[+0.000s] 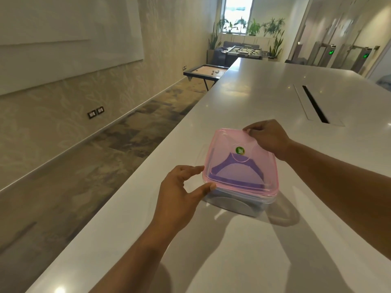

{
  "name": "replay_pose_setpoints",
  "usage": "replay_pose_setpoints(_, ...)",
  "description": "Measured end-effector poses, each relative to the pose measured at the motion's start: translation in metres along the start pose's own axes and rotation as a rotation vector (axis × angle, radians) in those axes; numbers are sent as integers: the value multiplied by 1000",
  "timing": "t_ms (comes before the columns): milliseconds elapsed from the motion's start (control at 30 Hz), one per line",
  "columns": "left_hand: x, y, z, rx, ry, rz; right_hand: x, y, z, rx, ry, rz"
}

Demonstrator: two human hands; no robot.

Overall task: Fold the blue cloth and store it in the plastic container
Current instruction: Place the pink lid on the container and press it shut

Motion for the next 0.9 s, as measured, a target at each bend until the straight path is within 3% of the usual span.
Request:
replay_pose_setpoints(700,-4,6,-4,-18,-2,-7,5,-1,-12,21,17,71)
replay_pose_setpoints(900,-1,8,-8,-14,18,-16,18,0,-16,16,113,225)
Point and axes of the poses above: each hand's wrist, its own z-axis towards the middle knuckle, its own y-axis out of the palm, x = y × z, the point moved 10 cm from there along z, towards the middle knuckle, and after that the axes turned 6 degrees about -x, right-handed, at the moved point
